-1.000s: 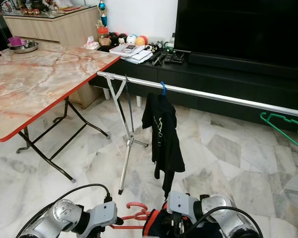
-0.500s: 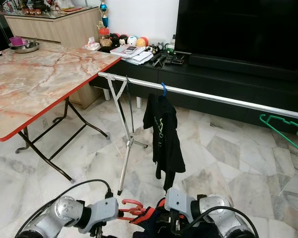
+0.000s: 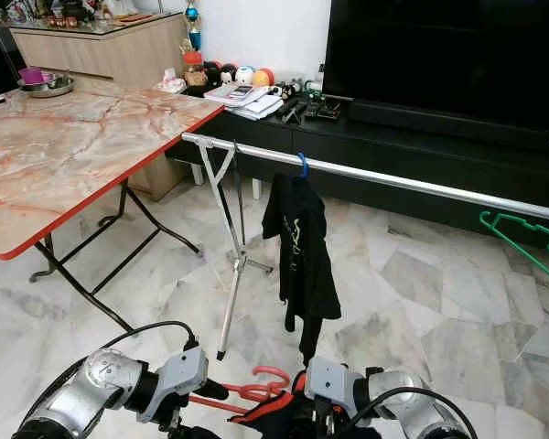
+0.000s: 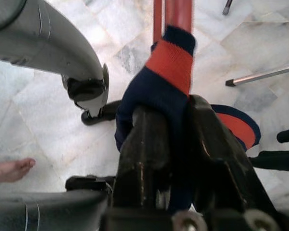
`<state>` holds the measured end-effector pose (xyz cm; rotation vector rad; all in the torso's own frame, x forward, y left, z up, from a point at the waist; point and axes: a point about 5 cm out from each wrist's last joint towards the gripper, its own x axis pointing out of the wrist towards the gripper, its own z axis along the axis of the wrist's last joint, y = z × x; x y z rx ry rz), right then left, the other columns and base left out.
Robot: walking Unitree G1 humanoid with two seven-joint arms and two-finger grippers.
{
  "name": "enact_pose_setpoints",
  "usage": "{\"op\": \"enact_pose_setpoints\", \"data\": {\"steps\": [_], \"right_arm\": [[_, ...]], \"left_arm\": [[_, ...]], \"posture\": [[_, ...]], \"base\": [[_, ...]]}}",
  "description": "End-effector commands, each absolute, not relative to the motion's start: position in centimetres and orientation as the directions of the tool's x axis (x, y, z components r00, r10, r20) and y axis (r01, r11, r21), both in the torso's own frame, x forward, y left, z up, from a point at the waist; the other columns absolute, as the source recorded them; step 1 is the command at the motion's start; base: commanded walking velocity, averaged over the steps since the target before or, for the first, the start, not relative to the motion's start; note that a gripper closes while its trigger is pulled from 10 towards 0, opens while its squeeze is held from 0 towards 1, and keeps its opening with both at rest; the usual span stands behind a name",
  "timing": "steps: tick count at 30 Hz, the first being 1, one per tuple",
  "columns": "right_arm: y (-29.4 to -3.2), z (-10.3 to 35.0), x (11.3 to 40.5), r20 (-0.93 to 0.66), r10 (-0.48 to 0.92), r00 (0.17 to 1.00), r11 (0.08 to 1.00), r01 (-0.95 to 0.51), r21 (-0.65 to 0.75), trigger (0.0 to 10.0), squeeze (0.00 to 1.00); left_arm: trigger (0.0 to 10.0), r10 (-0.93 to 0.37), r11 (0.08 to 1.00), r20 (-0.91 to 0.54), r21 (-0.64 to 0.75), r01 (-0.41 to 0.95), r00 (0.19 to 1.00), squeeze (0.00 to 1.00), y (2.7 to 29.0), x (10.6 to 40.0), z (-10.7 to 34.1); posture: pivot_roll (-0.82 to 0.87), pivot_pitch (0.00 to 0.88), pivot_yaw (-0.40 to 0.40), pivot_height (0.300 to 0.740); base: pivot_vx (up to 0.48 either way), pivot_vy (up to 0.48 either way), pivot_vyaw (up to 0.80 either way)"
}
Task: Hang hanger
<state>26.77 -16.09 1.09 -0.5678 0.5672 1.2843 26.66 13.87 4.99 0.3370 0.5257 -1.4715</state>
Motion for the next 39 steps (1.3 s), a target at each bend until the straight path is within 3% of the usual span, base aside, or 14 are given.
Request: {"op": "enact_pose_setpoints", "data": {"steps": [1, 6, 11, 18, 19, 25, 30, 36, 39], "right_arm": [[-16.2, 0.5, 26.4, -0.719, 0.674, 0.172, 0.152, -0.984, -0.092, 10.0, 0.00], [-16.5, 0.2, 26.4, -0.738, 0.641, 0.209, 0.178, -0.976, -0.122, 10.0, 0.00], [-16.5, 0.4, 26.9, -0.704, 0.653, 0.280, 0.252, -0.957, -0.147, 10.0, 0.00], [-16.2, 1.0, 27.1, -0.692, 0.690, 0.213, 0.193, -0.975, -0.108, 10.0, 0.00], [-16.2, 1.2, 26.9, -0.703, 0.697, 0.141, 0.128, -0.989, -0.071, 10.0, 0.00], [-16.5, 1.1, 26.6, -0.756, 0.651, 0.071, 0.041, -0.997, -0.059, 10.0, 0.00], [-16.7, 0.8, 26.6, -0.783, 0.616, 0.087, 0.033, -0.996, -0.085, 10.0, 0.00], [-16.5, 1.0, 27.6, -0.779, 0.592, 0.207, 0.110, -0.978, -0.176, 10.0, 0.00], [-16.4, 1.0, 27.5, -0.767, 0.612, 0.193, 0.122, -0.981, -0.149, 10.0, 0.00]], "left_arm": [[10.0, -0.912, 0.105, -0.407, -0.115, 0.988, 0.049, 0.00, 13.5, 27.2, 6.7], [10.0, -0.908, 0.067, -0.420, -0.141, 0.988, 0.002, 0.00, 13.5, 26.4, 6.4], [10.0, -0.791, 0.018, -0.609, -0.129, 0.992, -0.065, 0.00, 14.4, 25.0, 3.9], [10.0, -0.749, 0.041, -0.662, -0.077, 0.996, -0.021, 0.00, 14.2, 25.0, 3.0], [10.0, -0.755, 0.065, -0.655, -0.034, 0.997, 0.027, 0.00, 13.8, 25.4, 3.1], [10.0, -0.787, 0.071, -0.615, -0.006, 0.997, 0.053, 0.00, 13.3, 26.2, 4.2], [10.0, -0.851, 0.042, -0.525, -0.066, 0.997, 0.001, 0.00, 13.0, 26.0, 5.6], [10.0, -0.890, -0.020, -0.450, -0.126, 0.992, -0.075, 0.00, 12.7, 25.3, 6.5], [10.0, -0.865, 0.009, -0.500, -0.075, 0.997, -0.030, 0.00, 12.7, 25.5, 6.0]], "posture": [[0.03, 0.004, -0.038, 0.740], [0.02, 0.003, -0.036, 0.740], [0.02, 0.000, -0.035, 0.740], [0.01, 0.000, -0.039, 0.740], [0.01, 0.000, -0.040, 0.740], [0.01, 0.000, -0.045, 0.740], [0.01, 0.000, -0.048, 0.740], [0.02, 0.003, -0.053, 0.740], [0.02, 0.005, -0.053, 0.740]], "base": [[0.000, 0.000, 0.00], [0.000, 0.000, 0.00], [0.000, 0.000, 0.00], [0.000, 0.000, 0.00], [0.000, 0.000, 0.00], [0.000, 0.000, 0.00], [0.000, 0.000, 0.00], [0.000, 0.000, 0.00], [0.000, 0.000, 0.00]]}}
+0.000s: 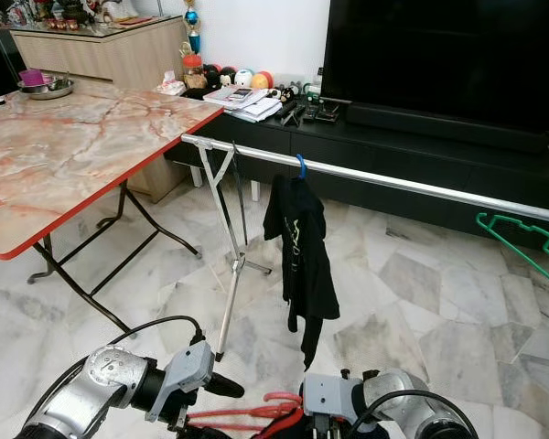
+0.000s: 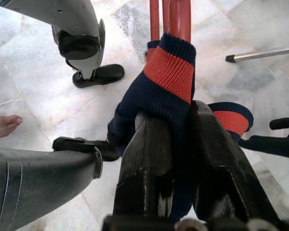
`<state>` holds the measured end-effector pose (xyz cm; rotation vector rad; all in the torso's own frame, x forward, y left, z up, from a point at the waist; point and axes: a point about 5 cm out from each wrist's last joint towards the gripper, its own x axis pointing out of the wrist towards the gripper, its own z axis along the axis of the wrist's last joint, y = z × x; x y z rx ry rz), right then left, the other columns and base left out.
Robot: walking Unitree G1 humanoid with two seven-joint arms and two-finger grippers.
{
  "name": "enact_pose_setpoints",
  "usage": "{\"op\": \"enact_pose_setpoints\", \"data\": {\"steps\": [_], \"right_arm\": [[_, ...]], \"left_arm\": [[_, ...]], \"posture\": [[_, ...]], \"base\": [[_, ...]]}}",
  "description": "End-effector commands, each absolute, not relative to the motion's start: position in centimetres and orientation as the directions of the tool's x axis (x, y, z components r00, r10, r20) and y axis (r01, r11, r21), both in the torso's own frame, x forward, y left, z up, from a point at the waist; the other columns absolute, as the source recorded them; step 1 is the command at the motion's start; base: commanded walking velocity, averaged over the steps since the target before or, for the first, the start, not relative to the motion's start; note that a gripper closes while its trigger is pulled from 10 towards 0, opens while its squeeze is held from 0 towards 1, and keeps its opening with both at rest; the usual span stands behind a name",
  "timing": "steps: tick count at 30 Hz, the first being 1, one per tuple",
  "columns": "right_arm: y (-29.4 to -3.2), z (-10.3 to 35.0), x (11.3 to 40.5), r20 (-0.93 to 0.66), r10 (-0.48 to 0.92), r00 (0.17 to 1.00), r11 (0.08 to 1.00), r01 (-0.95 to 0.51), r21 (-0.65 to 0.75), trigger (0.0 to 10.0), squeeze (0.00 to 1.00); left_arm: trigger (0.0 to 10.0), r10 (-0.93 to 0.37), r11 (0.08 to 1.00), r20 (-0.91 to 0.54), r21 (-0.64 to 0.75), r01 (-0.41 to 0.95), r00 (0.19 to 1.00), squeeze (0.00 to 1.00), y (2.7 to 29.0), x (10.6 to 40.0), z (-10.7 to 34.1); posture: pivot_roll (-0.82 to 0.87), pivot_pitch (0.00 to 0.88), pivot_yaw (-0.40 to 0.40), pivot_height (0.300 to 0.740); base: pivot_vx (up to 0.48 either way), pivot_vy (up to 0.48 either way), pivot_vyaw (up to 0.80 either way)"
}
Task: Hang hanger
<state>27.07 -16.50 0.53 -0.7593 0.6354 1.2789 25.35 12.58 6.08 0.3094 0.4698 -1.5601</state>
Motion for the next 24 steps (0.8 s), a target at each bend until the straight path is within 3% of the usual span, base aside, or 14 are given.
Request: {"op": "enact_pose_setpoints", "data": {"steps": [1, 6, 18, 22, 24], "right_arm": [[-16.3, 1.0, 27.5, -0.762, 0.621, 0.184, 0.123, -0.983, -0.138, 10.0, 0.00], [-15.6, 1.4, 27.2, -0.715, 0.689, 0.119, 0.090, -0.993, -0.079, 10.0, 0.00], [-15.7, 1.6, 26.8, -0.696, 0.717, 0.036, 0.038, -0.999, -0.013, 10.0, 0.00], [-16.0, 1.4, 26.8, -0.721, 0.691, 0.055, 0.043, -0.998, -0.036, 10.0, 0.00], [-16.5, 1.0, 27.1, -0.771, 0.625, 0.119, 0.064, -0.993, -0.102, 10.0, 0.00]], "left_arm": [[10.0, -0.855, 0.017, -0.518, -0.067, 0.998, -0.020, 0.00, 12.8, 25.6, 5.8], [10.0, -0.782, 0.023, -0.623, -0.022, 0.999, 0.005, 0.00, 12.9, 25.4, 4.2], [10.0, -0.777, 0.101, -0.615, 0.084, 0.991, 0.131, 0.00, 11.6, 26.6, 3.5], [10.0, -0.815, 0.070, -0.575, 0.025, 0.997, 0.071, 0.00, 11.6, 26.4, 4.2], [10.0, -0.834, 0.011, -0.552, -0.026, 1.000, -0.005, 0.00, 12.0, 25.7, 4.9]], "posture": [[0.02, 0.006, -0.055, 0.740], [0.01, 0.007, -0.056, 0.740], [0.01, 0.012, -0.069, 0.740], [0.01, 0.013, -0.070, 0.740], [0.01, 0.013, -0.071, 0.740]], "base": [[0.000, 0.000, 0.00], [0.000, 0.000, 0.00], [0.000, 0.000, 0.00], [0.000, 0.000, 0.00], [0.000, 0.000, 0.00]]}}
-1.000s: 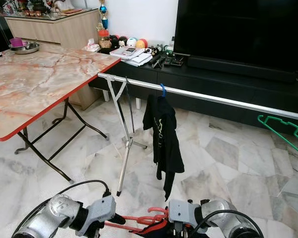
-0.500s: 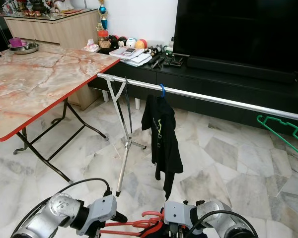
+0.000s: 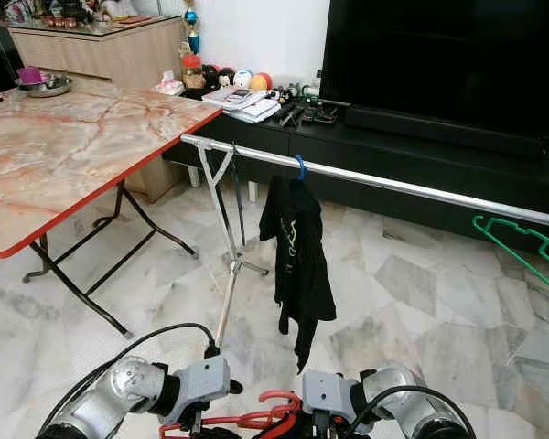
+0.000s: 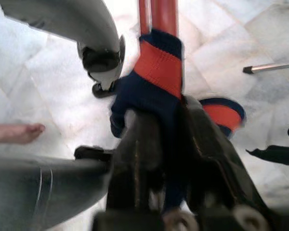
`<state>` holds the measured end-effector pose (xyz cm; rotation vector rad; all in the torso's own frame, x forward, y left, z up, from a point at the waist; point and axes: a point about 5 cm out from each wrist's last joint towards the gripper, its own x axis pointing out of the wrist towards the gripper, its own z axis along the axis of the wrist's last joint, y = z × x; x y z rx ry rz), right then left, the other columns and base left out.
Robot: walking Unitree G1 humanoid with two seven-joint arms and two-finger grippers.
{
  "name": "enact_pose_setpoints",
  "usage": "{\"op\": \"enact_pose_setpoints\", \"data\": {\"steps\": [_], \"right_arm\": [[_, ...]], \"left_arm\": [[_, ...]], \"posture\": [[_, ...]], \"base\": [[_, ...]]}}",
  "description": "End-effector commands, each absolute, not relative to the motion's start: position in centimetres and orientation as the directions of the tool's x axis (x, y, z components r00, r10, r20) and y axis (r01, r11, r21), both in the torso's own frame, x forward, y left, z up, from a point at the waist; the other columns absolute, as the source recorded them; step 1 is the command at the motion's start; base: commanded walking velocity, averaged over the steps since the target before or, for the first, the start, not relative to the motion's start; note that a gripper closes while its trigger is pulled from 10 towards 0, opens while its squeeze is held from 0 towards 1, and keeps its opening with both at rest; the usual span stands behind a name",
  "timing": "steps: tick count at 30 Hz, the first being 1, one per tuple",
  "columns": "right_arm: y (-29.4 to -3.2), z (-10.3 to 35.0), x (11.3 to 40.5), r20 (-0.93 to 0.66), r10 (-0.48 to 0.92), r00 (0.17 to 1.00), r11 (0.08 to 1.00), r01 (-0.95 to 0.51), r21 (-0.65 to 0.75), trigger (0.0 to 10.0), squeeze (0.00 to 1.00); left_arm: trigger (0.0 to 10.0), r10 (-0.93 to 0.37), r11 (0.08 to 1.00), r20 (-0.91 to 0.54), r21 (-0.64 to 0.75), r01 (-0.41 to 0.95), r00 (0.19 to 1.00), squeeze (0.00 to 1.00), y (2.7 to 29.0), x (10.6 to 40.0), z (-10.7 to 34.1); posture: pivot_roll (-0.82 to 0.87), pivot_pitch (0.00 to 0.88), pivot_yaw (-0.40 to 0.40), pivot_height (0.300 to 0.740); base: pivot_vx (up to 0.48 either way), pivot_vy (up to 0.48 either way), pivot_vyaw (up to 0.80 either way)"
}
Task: Hang hanger
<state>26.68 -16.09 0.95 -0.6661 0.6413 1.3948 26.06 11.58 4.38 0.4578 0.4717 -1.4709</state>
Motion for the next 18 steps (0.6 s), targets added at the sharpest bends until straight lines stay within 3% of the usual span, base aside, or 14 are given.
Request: {"op": "enact_pose_setpoints", "data": {"steps": [1, 7, 8, 14, 18], "right_arm": [[-16.5, 1.0, 27.1, -0.771, 0.625, 0.119, 0.064, -0.993, -0.102, 10.0, 0.00], [-16.9, 0.7, 27.1, -0.793, 0.592, 0.147, 0.096, -0.989, -0.112, 10.0, 0.00], [-16.9, 0.6, 27.0, -0.795, 0.590, 0.140, 0.096, -0.990, -0.103, 10.0, 0.00], [-16.6, 0.5, 26.6, -0.772, 0.627, 0.109, 0.081, -0.994, -0.074, 10.0, 0.00], [-16.4, 0.7, 26.6, -0.762, 0.641, 0.094, 0.065, -0.996, -0.069, 10.0, 0.00]], "left_arm": [[10.0, -0.834, 0.011, -0.552, -0.026, 1.000, -0.005, 0.00, 12.0, 25.7, 4.9], [10.0, -0.812, -0.025, -0.582, -0.009, 1.000, -0.026, 0.00, 13.1, 25.3, 5.3], [10.0, -0.807, 0.011, -0.590, 0.044, 0.999, 0.034, 0.00, 13.3, 25.8, 5.5], [10.0, -0.768, 0.103, -0.609, 0.185, 0.977, 0.196, 0.00, 13.2, 27.1, 5.0], [10.0, -0.752, 0.112, -0.629, 0.172, 0.979, 0.197, 0.00, 13.0, 27.0, 4.2]], "posture": [[0.01, 0.013, -0.071, 0.740], [0.01, 0.013, -0.071, 0.740], [0.02, 0.014, -0.072, 0.740], [0.01, 0.014, -0.073, 0.740], [0.01, 0.012, -0.073, 0.740]], "base": [[0.000, 0.000, 0.00], [0.000, 0.000, 0.00], [0.000, 0.000, 0.00], [0.000, 0.000, 0.00], [0.000, 0.000, 0.00]]}}
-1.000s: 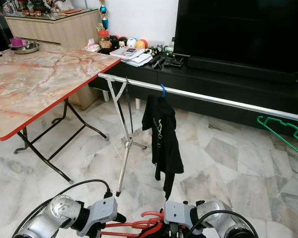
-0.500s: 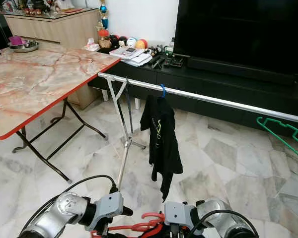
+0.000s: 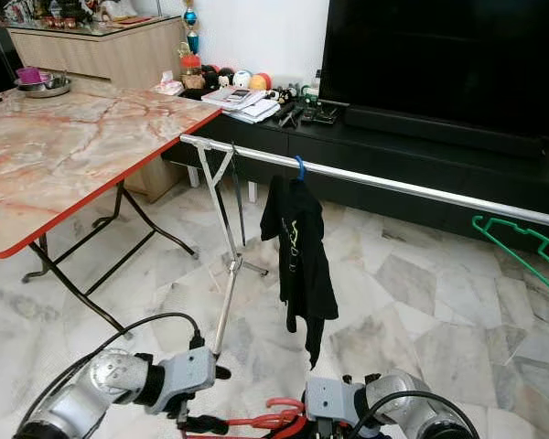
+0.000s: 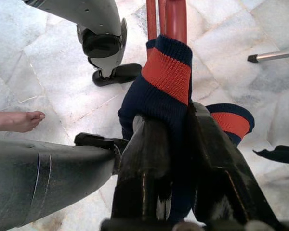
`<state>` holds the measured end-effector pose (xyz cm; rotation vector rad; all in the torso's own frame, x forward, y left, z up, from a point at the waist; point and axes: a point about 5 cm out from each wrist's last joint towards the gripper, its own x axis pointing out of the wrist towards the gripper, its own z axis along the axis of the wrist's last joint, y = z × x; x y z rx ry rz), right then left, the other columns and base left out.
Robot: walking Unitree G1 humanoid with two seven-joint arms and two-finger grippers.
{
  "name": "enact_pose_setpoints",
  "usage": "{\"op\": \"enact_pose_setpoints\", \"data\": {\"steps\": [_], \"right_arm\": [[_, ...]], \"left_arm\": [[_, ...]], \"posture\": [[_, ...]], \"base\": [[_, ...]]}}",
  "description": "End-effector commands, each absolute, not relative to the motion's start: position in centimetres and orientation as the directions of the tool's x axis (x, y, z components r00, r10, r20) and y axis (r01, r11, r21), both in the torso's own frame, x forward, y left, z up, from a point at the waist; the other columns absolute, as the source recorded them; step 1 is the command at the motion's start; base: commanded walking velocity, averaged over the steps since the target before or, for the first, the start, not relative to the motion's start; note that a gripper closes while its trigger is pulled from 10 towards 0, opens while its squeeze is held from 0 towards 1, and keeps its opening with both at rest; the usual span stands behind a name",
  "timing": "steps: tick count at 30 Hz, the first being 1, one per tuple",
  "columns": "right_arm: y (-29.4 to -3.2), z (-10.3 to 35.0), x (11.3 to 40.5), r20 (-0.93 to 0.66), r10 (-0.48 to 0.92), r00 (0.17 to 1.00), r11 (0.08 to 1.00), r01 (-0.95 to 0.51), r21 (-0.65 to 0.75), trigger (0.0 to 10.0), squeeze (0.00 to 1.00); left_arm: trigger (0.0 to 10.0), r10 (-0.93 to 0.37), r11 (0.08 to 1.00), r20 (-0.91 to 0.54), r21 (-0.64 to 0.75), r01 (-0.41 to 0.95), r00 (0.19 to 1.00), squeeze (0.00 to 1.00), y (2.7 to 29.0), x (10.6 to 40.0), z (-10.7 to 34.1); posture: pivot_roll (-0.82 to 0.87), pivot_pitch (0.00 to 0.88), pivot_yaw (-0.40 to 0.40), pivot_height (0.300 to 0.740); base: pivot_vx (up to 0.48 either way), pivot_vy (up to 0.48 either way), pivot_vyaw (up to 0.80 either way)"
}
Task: Hang hanger
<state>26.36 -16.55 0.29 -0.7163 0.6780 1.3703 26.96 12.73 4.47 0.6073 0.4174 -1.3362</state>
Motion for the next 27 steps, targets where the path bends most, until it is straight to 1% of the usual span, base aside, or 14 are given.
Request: {"op": "enact_pose_setpoints", "data": {"steps": [1, 2, 4, 7, 10, 12, 14, 16, 19, 22, 25, 27], "right_arm": [[-16.4, 0.7, 26.6, -0.760, 0.643, 0.094, 0.064, -0.996, -0.069, 10.0, 0.00], [-16.4, 0.7, 26.6, -0.759, 0.644, 0.093, 0.063, -0.996, -0.069, 10.0, 0.00], [-16.3, 0.9, 26.7, -0.752, 0.652, 0.094, 0.058, -0.996, -0.073, 10.0, 0.00], [-16.3, 1.0, 26.7, -0.749, 0.656, 0.093, 0.054, -0.996, -0.077, 10.0, 0.00], [-16.3, 1.1, 26.8, -0.744, 0.661, 0.095, 0.055, -0.995, -0.079, 10.0, 0.00], [-16.3, 1.2, 26.9, -0.738, 0.667, 0.099, 0.059, -0.995, -0.079, 10.0, 0.00], [-16.1, 1.3, 26.8, -0.723, 0.686, 0.083, 0.059, -0.997, -0.059, 10.0, 0.00], [-15.9, 1.6, 26.9, -0.700, 0.711, 0.065, 0.053, -0.998, -0.039, 10.0, 0.00], [-15.7, 2.0, 27.1, -0.675, 0.735, 0.062, 0.051, -0.998, -0.035, 10.0, 0.00], [-15.6, 2.2, 27.2, -0.665, 0.744, 0.057, 0.053, -0.998, -0.027, 10.0, 0.00], [-15.5, 2.2, 27.0, -0.663, 0.748, 0.032, 0.030, -0.999, -0.014, 10.0, 0.00], [-15.4, 2.2, 26.9, -0.662, 0.749, 0.025, 0.025, -1.000, -0.010, 10.0, 0.00]], "left_arm": [[10.0, -0.747, 0.106, -0.637, 0.169, 0.980, 0.191, 0.00, 13.0, 27.0, 4.0], [10.0, -0.744, 0.102, -0.642, 0.169, 0.980, 0.188, 0.00, 13.0, 26.9, 3.9], [10.0, -0.711, 0.079, -0.687, 0.134, 0.988, 0.150, 0.00, 13.4, 26.3, 2.7], [10.0, -0.706, 0.070, -0.695, 0.120, 0.990, 0.134, 0.00, 13.4, 26.1, 2.4], [10.0, -0.698, 0.074, -0.703, 0.123, 0.990, 0.139, 0.00, 13.3, 26.0, 1.9], [10.0, -0.686, 0.073, -0.712, 0.143, 0.987, 0.154, 0.00, 13.2, 26.0, 1.6], [10.0, -0.678, 0.074, -0.716, 0.155, 0.985, 0.164, 0.00, 13.1, 26.0, 1.3], [10.0, -0.683, 0.098, -0.703, 0.178, 0.979, 0.196, 0.00, 12.7, 26.3, 1.2], [10.0, -0.689, 0.110, -0.691, 0.200, 0.974, 0.220, 0.00, 12.1, 26.6, 1.3], [10.0, -0.688, 0.117, -0.687, 0.214, 0.970, 0.234, 0.00, 11.7, 26.8, 1.2], [10.0, -0.704, 0.118, -0.669, 0.221, 0.968, 0.239, 0.00, 10.9, 27.1, 1.4], [10.0, -0.705, 0.119, -0.666, 0.228, 0.966, 0.244, 0.00, 10.8, 27.3, 1.6]], "posture": [[0.01, 0.013, -0.072, 0.740], [0.01, 0.013, -0.072, 0.740], [0.01, 0.013, -0.073, 0.740], [0.01, 0.011, -0.073, 0.740], [0.01, 0.012, -0.075, 0.740], [0.01, 0.012, -0.074, 0.740], [0.01, 0.013, -0.075, 0.740], [0.00, 0.013, -0.075, 0.740], [0.00, 0.012, -0.074, 0.740], [0.00, 0.011, -0.074, 0.740], [0.00, 0.005, -0.072, 0.740], [0.00, 0.003, -0.071, 0.740]], "base": [[0.000, 0.000, 0.00], [0.000, 0.000, 0.00], [0.000, 0.000, 0.00], [0.000, 0.000, 0.00], [0.000, 0.000, 0.00], [0.000, 0.000, 0.00], [0.000, 0.000, 0.00], [0.000, 0.000, 0.00], [0.000, 0.000, 0.00], [0.000, 0.000, 0.00], [0.000, 0.000, 0.00], [0.000, 0.000, 0.00]]}}
